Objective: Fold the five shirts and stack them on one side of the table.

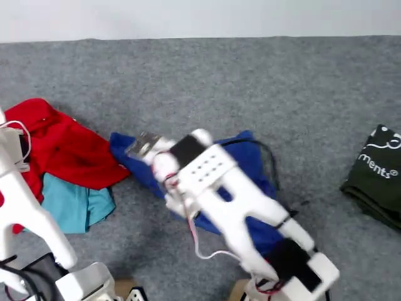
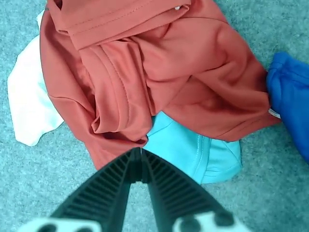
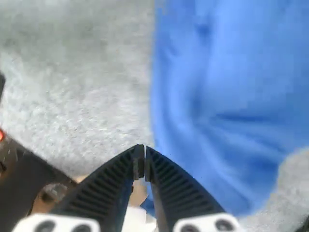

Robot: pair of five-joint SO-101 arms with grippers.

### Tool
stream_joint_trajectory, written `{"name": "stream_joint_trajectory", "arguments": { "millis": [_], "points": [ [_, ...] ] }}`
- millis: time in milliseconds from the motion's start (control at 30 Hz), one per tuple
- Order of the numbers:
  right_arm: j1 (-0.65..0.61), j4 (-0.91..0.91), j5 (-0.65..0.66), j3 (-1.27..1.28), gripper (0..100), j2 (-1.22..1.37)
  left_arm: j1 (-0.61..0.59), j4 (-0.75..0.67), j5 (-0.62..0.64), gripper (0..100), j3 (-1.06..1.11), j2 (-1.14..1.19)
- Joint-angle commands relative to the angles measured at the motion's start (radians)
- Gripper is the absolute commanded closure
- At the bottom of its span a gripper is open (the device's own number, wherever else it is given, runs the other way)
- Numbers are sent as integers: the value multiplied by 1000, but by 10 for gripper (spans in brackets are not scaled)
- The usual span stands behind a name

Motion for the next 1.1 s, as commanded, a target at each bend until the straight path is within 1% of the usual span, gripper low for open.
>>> {"name": "stream_joint_trajectory", "arguments": {
  "millis": [0,100,133,233,300,400,467,567,633,667,800,933,1067],
  "points": [
    [214,33,-8,-18,943,-71,9,-11,3,997,-2,-3],
    [349,39,-12,-14,801,-73,9,-11,3,996,-2,-3],
    [384,39,-14,-14,773,-73,9,-11,3,996,-2,-2],
    [456,33,-14,-3,767,-71,9,-11,2,996,-2,-2],
    [472,19,-14,28,767,-65,9,-11,-3,996,-2,-2],
    [479,-19,-20,101,767,-24,9,-9,-46,996,-1,-2],
    [504,-59,-52,144,767,21,9,-6,-58,996,-1,-2],
    [545,-101,-64,172,768,94,8,-2,-58,996,-1,-3],
    [547,-102,-64,170,779,139,8,8,-58,996,-1,-3],
    [545,-102,-64,170,805,156,8,12,-58,996,-1,-3],
    [512,-105,-43,167,986,174,8,12,-58,996,16,-3],
    [512,-111,18,115,991,127,5,12,-60,996,64,-12],
    [570,-120,104,-109,989,108,5,9,-60,996,91,-12]
  ]
}}
